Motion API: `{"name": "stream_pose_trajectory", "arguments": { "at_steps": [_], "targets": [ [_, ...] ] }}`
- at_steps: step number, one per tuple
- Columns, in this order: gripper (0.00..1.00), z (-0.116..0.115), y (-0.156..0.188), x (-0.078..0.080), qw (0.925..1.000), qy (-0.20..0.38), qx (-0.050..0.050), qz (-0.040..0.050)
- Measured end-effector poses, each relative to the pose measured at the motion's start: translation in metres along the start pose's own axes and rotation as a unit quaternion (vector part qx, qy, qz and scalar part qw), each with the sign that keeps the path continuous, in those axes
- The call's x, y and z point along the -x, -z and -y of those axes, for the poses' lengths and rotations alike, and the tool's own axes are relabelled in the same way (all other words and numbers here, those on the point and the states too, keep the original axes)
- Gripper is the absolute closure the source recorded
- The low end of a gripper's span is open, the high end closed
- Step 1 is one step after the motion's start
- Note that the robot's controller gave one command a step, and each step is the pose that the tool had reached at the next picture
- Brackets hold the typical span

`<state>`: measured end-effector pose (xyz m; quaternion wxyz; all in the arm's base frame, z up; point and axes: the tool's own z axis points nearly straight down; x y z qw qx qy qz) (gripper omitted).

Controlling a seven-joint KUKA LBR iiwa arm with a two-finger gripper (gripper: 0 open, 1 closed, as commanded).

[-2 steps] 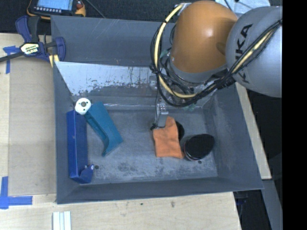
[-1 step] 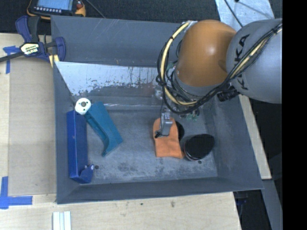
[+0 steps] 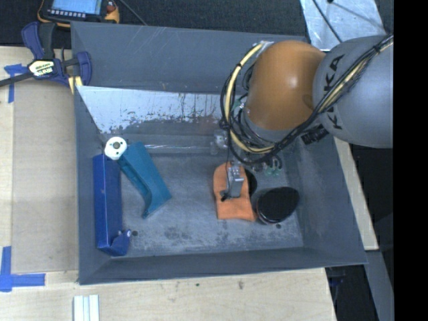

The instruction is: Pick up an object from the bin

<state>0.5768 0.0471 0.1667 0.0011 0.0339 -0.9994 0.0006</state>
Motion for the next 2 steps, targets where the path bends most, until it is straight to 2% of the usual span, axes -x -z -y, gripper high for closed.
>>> {"name": "stream_pose_trajectory", "arguments": {
  "at_steps": [1, 2],
  "targets": [
    [0.00, 0.030, -0.037, 0.022, 0.9976, 0.070, 0.001, 0.0048],
    [0.00, 0.046, -0.063, 0.011, 0.9900, 0.141, 0.000, 0.0020]
  ]
}}
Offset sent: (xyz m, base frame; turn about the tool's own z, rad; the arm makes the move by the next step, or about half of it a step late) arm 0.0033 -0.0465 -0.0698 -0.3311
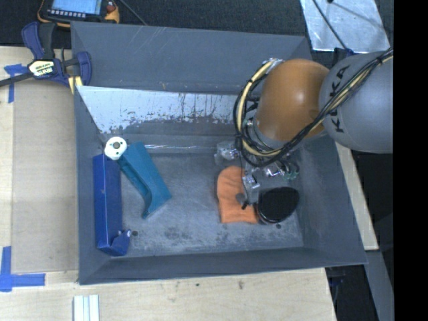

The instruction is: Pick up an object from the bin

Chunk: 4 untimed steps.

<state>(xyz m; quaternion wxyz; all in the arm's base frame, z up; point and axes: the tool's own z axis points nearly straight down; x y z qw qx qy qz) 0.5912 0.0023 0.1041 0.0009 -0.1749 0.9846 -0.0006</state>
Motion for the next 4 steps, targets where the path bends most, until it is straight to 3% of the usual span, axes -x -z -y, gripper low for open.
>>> {"name": "stream_pose_trajectory", "arguments": {
  "at_steps": [1, 2, 3, 4],
  "targets": [
    [1.00, 0.040, 0.012, -0.004, 0.9862, -0.166, 0.000, 0.0015],
    [1.00, 0.040, 0.012, -0.004, 0.9862, -0.166, 0.000, 0.0015],
    [1.00, 0.046, 0.052, -0.013, 0.9860, -0.167, 0.002, -0.0034],
    [1.00, 0.050, 0.044, -0.012, 0.9856, -0.169, -0.002, 0.0079]
  ]
}}
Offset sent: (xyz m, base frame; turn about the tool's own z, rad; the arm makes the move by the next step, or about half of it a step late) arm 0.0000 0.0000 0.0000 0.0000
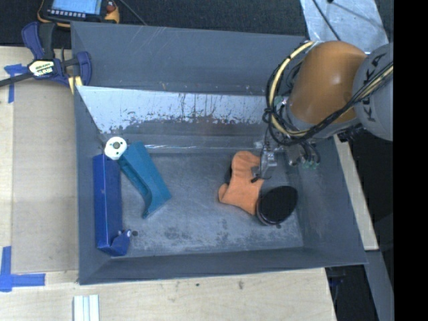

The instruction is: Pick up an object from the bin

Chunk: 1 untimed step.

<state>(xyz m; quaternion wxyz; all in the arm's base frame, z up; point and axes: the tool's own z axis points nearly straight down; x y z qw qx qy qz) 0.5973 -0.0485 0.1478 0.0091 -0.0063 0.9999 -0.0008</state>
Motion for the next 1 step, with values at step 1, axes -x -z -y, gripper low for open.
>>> {"name": "stream_pose_trajectory", "arguments": {
  "at_steps": [1],
  "targets": [
    [1.00, 0.0244, 0.0185, -0.0056, 0.9999, 0.004, 0.002, -0.0131]
  ]
}}
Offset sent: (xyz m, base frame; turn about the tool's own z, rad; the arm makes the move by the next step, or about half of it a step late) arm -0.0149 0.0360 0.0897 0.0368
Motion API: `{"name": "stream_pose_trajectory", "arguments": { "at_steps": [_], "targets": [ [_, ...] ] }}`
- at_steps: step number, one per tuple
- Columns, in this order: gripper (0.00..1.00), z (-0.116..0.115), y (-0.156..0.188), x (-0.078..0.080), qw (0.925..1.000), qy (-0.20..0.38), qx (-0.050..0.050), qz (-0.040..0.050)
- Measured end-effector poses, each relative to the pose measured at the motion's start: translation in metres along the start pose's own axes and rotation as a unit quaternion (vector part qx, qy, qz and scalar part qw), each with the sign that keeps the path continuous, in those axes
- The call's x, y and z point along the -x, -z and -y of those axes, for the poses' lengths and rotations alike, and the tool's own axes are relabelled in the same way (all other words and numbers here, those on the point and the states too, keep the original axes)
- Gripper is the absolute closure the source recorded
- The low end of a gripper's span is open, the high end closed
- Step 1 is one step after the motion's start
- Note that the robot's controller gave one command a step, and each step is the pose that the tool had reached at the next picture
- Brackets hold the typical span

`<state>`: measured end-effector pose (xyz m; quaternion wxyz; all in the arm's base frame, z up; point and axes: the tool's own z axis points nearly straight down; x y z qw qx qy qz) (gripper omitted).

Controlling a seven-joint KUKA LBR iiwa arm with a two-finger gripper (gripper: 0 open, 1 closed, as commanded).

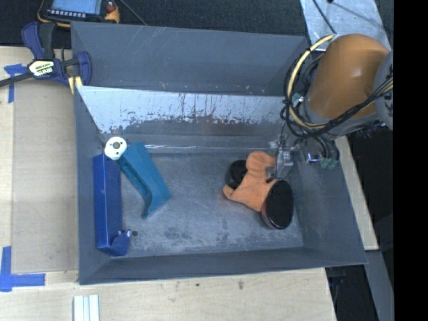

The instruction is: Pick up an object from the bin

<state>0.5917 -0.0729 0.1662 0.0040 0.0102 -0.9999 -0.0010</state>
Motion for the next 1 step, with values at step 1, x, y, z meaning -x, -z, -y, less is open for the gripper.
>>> {"name": "stream_pose_trajectory", "arguments": {
  "at_steps": [1],
  "targets": [
    [1.00, -0.0372, 0.0548, -0.0049, 0.9998, -0.019, -0.002, 0.0053]
  ]
}}
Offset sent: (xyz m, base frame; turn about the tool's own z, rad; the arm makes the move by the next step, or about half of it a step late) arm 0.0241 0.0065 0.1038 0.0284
